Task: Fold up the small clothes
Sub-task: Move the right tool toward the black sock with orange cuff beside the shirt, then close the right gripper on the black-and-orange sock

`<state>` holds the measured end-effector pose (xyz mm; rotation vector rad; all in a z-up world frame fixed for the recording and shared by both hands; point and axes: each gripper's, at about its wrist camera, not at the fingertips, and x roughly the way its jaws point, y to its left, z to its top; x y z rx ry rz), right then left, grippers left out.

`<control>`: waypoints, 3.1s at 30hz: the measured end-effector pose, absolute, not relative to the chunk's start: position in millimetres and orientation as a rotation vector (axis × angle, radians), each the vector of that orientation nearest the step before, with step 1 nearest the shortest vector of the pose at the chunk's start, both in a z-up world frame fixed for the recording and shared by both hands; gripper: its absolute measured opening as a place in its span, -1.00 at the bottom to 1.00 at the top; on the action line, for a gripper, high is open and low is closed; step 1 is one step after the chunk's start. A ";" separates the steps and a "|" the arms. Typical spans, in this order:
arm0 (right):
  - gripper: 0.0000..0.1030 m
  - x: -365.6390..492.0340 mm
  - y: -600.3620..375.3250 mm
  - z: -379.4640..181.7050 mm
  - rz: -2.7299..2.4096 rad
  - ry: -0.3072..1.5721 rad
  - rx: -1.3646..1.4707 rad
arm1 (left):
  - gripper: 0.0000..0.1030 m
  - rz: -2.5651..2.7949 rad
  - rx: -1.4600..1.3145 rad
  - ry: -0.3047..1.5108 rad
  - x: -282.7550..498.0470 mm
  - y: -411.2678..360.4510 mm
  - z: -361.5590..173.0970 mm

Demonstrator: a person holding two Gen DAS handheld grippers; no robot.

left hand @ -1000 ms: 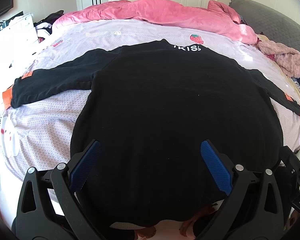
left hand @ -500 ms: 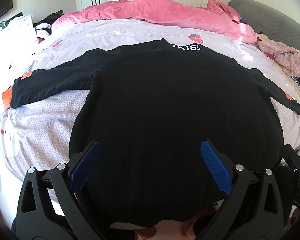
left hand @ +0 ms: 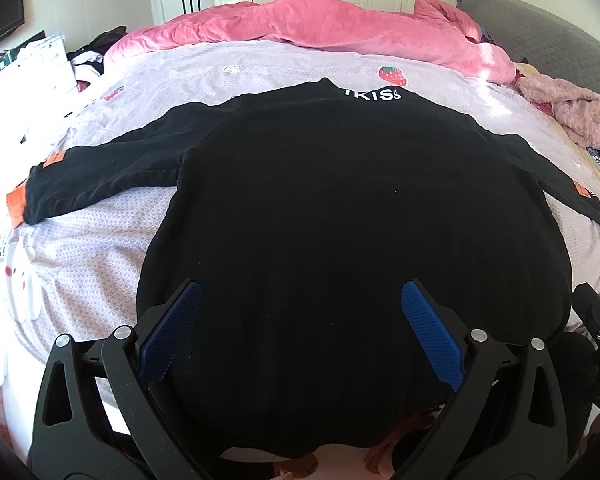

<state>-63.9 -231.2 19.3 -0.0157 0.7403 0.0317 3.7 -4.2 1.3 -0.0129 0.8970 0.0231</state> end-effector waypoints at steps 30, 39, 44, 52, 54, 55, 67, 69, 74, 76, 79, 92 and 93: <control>0.92 -13.5 -307.9 36.2 -0.080 0.739 0.118 | 0.83 -0.006 -0.039 0.829 81.1 -38.7 54.1; 0.92 6.5 -334.2 33.8 -0.123 0.747 0.186 | 0.83 -0.074 -0.026 0.827 108.4 -58.2 62.8; 0.92 16.1 -355.7 30.6 -0.181 0.759 0.233 | 0.83 -0.108 -0.023 0.849 129.2 -76.0 61.4; 0.92 29.5 -388.5 22.9 -0.264 0.776 0.291 | 0.83 -0.157 0.010 0.880 152.2 -101.2 50.2; 0.92 33.1 -399.1 20.8 -0.299 0.779 0.302 | 0.83 -0.164 0.007 0.900 158.9 -104.1 45.6; 0.92 35.1 -404.3 19.6 -0.310 0.779 0.308 | 0.83 -0.169 0.004 0.905 161.5 -105.1 44.5; 0.92 65.3 -465.1 -11.9 -0.419 0.851 0.448 | 0.83 -0.138 0.007 0.925 200.4 -105.5 27.4; 0.92 72.5 -474.5 -15.6 -0.437 0.860 0.471 | 0.83 -0.130 0.013 0.929 205.9 -104.1 24.4; 0.92 87.2 -495.7 -27.1 -0.484 0.876 0.544 | 0.83 -0.111 0.020 0.935 213.9 -97.0 19.7; 0.92 92.3 -504.0 -31.7 -0.499 0.873 0.568 | 0.83 -0.100 0.022 0.933 215.5 -93.3 19.4; 0.92 99.1 -515.3 -35.4 -0.509 0.853 0.599 | 0.83 -0.092 0.022 0.929 216.7 -87.9 18.7; -0.28 94.5 -552.1 -40.7 -0.447 0.677 0.814 | 0.83 -0.079 0.006 0.929 219.1 -71.6 16.4; -0.58 94.0 -554.2 -40.8 -0.423 0.660 0.830 | 0.83 -0.079 0.004 0.929 218.8 -69.9 16.7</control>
